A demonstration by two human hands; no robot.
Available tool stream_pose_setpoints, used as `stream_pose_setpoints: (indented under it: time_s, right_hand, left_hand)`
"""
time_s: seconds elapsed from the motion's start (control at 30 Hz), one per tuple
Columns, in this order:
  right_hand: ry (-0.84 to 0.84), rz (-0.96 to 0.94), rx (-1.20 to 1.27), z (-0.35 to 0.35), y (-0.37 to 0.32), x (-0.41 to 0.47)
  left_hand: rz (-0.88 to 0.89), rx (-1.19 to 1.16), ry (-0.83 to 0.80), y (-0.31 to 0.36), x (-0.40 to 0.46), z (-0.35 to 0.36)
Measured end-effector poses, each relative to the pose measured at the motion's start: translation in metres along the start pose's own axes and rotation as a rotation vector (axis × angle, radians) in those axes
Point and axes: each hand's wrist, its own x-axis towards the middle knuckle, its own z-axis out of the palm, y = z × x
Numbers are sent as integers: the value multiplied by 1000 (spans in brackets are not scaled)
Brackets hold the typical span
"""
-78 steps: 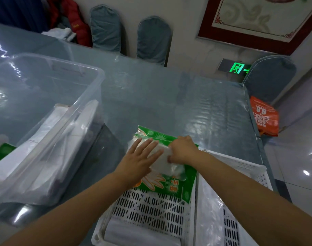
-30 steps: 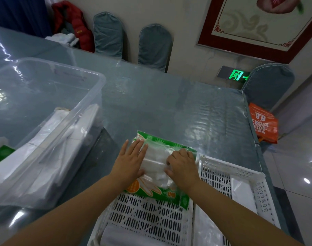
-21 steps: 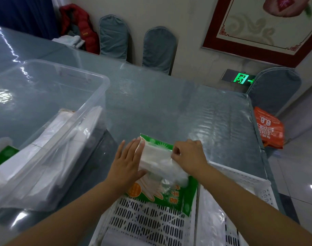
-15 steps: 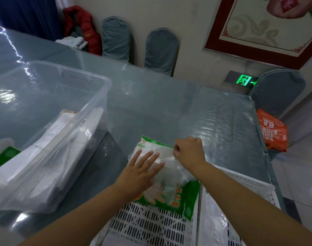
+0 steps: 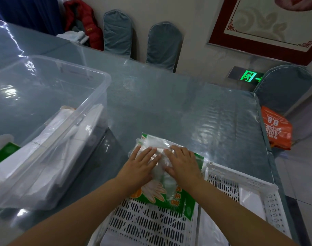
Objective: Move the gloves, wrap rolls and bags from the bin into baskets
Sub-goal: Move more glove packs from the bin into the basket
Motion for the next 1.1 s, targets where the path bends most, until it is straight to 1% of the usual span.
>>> stream_pose_setpoints:
  time_s: [0.13, 0.23, 0.33, 0.6, 0.7, 0.8, 0.9, 1.0, 1.1]
  right_hand:
    - [37, -6, -13, -3, -1, -2]
    - [82, 17, -1, -7, -1, -3]
    - [84, 17, 6, -10, -2, -5]
    - [166, 5, 26, -14, -3, -13]
    - [226, -30, 63, -21, -7, -13]
    - [310, -76, 100, -37, -20, -8]
    - [410, -129, 143, -65, -42, 7]
    - [505, -203, 182, -97, -74, 30]
    - [577, -281, 243, -126, -113, 57]
  left_hand:
    - [-40, -18, 28, -2, 1, -6]
    - [-38, -7, 16, -3, 1, -9]
    - [-33, -8, 1, -2, 1, -11]
    - [-51, -51, 16, -3, 1, -15]
    - [-81, -112, 61, -6, 1, -23]
    - [-128, -184, 132, -16, -1, -51]
    - [-183, -226, 161, -40, -6, -97]
    - [-242, -254, 169, -79, -20, -143]
    - [-318, -250, 195, -135, -50, -179]
